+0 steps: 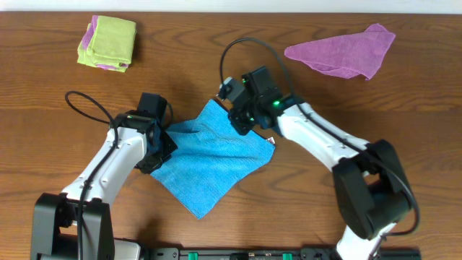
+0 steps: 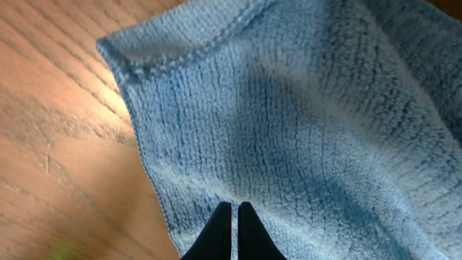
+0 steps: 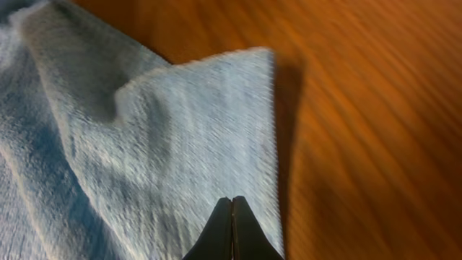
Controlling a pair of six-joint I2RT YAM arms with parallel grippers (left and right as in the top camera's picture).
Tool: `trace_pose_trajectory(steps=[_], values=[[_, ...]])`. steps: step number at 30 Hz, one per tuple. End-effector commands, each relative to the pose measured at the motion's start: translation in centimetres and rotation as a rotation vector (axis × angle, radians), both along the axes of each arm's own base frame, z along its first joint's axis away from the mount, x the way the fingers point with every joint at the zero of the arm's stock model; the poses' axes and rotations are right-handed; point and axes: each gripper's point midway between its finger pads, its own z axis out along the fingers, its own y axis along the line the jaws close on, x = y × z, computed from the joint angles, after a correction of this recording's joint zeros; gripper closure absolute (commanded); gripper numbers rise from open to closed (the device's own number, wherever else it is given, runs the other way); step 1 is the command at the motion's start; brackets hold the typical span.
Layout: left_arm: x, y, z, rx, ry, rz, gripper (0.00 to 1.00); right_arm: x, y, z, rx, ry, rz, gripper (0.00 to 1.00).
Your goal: Fold the cloth
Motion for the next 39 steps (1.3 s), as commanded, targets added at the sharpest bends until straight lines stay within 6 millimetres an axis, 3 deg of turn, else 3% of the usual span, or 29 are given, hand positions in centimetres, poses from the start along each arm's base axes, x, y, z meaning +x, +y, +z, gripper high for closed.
trace_pose_trajectory(steps=[1, 11, 19, 26, 29, 39], values=[[-0.3, -0.4, 0.2, -0.014, 0.003, 0.048, 0.94, -0.9, 1.9, -0.9, 0.006, -0.013, 0.076, 0.99], [-0.4, -0.7, 0.2, -0.031, 0.008, 0.046, 0.94, 1.0, 3.3, -3.5, -0.004, -0.088, 0.074, 0.99], [-0.4, -0.7, 0.2, -0.029, 0.007, 0.047, 0.94, 0.8, 2.8, -6.1, -0.045, -0.054, 0.062, 0.99], [-0.5, -0.7, 0.2, -0.027, 0.011, 0.039, 0.94, 1.8, -2.6, -8.7, -0.256, -0.021, -0.115, 0.99], [-0.5, -0.6, 0.2, -0.020, 0.009, 0.039, 0.94, 2.7, -6.3, -9.1, -0.346, -0.006, -0.233, 0.99], [0.3, -0.3, 0.2, -0.001, -0.024, 0.041, 0.94, 2.7, -14.0, -10.2, -0.428, 0.138, -0.423, 0.99]])
